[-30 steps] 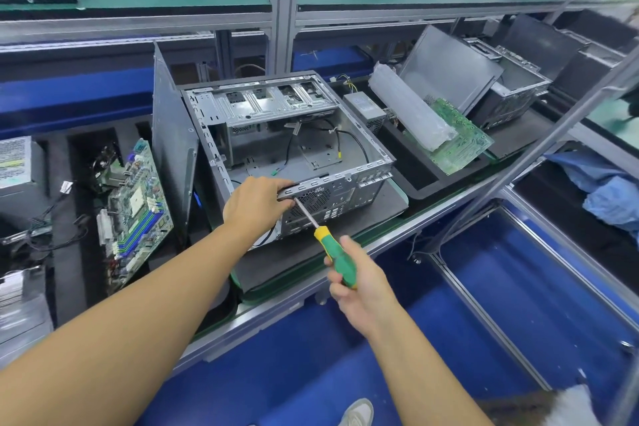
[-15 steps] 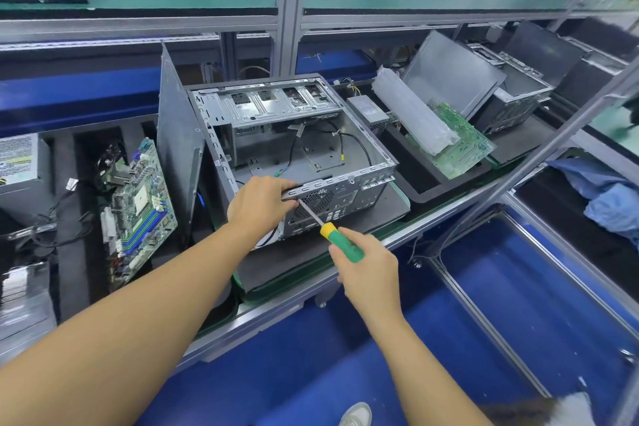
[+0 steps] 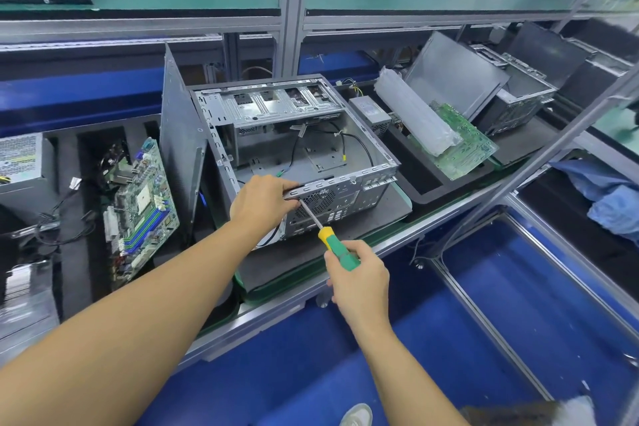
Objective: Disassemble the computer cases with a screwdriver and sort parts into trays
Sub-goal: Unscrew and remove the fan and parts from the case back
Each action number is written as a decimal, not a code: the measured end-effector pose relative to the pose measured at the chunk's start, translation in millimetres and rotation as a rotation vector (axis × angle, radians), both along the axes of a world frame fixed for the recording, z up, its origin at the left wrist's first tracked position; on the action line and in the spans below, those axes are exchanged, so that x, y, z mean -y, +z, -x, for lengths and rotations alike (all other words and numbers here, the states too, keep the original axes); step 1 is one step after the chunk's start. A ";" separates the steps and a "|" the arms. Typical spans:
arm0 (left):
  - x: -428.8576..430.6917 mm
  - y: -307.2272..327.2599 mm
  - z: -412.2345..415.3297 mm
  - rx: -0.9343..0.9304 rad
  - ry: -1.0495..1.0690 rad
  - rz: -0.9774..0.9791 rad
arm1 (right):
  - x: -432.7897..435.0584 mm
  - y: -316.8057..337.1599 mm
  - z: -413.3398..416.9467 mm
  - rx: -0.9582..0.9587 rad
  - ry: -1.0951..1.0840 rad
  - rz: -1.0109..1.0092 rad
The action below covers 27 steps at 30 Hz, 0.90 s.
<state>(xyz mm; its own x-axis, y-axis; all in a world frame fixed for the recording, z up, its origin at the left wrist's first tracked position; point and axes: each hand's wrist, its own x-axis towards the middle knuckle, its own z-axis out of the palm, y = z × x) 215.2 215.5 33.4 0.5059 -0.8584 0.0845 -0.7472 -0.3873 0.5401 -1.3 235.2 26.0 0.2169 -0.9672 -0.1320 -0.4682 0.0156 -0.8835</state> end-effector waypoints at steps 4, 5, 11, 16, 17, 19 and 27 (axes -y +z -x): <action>0.8 0.1 -0.5 -0.011 -0.013 -0.008 | 11.3 12.1 2.5 0.459 -0.074 -0.768; 0.9 0.2 -0.5 -0.012 -0.015 -0.008 | 15.0 14.5 5.7 0.538 -0.061 -0.937; 1.9 2.3 -1.0 -0.040 -0.003 -0.008 | 14.7 17.8 5.2 0.405 -0.026 -0.679; 2.4 2.0 -0.2 -0.050 0.013 -0.008 | 7.7 4.2 8.2 -0.054 0.089 0.101; 2.1 1.8 0.0 -0.048 0.011 -0.006 | 8.8 4.6 8.1 0.016 0.090 0.015; 1.9 2.1 -0.3 -0.048 0.013 -0.003 | 11.9 11.8 6.1 0.276 0.021 -0.369; 1.2 1.1 -0.2 -0.042 0.017 0.004 | 14.0 14.2 6.5 0.348 0.054 -0.590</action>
